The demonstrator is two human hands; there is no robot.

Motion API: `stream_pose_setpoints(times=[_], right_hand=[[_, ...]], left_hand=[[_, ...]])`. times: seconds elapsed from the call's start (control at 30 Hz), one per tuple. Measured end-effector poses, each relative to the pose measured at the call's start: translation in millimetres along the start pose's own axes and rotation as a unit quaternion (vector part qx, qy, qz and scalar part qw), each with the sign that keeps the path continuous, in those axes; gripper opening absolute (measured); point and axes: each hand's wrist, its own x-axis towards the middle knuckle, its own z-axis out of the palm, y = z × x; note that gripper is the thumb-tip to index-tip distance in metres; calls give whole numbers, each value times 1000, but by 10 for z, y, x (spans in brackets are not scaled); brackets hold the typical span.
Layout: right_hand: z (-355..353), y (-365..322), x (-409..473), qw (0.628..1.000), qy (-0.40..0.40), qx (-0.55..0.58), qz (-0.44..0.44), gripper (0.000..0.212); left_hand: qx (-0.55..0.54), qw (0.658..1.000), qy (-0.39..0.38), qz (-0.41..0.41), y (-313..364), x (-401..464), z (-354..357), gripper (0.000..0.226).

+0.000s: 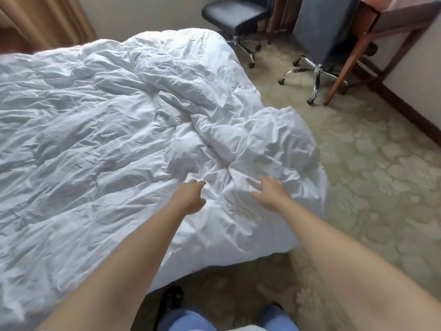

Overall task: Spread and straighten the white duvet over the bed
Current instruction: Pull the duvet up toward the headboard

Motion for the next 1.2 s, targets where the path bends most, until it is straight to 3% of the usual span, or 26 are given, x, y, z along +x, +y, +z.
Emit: stream_pose_setpoints(times=[0.2,0.4,0.57,0.67,0.73,0.8,0.83,0.9,0.93,1.0,1.1,1.2], right_hand=[[-791,1142,416,1000,-15,-7,-1,57],[-1081,1812,1095,999,-40,-21,13,69],[-957,2278,1679,992,-116,14,50,102],[-775,2487,2062,968,-169,172,75,142],[-758,2504,2200,936,-165,294,99,151],[-816,2483,2220,897,-161,389,133,130],[-812,2496,2244,880,-187,414,139,109],[-905,2459,2187,855,-309,398,121,66],[-971,2437,2131,851,-358,369,105,56],[-1145,2399,2007,858,-398,322,49,47],[-1501,2331,1792,862,-422,277,-46,40],[-1922,2341,1480,819,-486,291,-89,17]], left_hand=[[-42,999,-3,-21,1281,225,240,67],[-132,990,33,-17,2074,890,457,79],[-164,983,-5,-77,2472,1731,852,98],[-177,978,-24,-108,2664,1961,1070,95],[-187,973,-17,-132,2759,1947,1157,91],[-199,967,0,-159,2796,1911,1194,87],[-201,964,11,-172,2809,1879,1204,83],[-204,956,40,-206,2849,1778,1209,76],[-207,949,65,-226,2902,1703,1200,73],[-197,931,131,-277,3091,1519,1199,66],[-179,874,226,-390,3592,1134,1221,51],[-177,832,252,-462,4192,765,1314,62]])
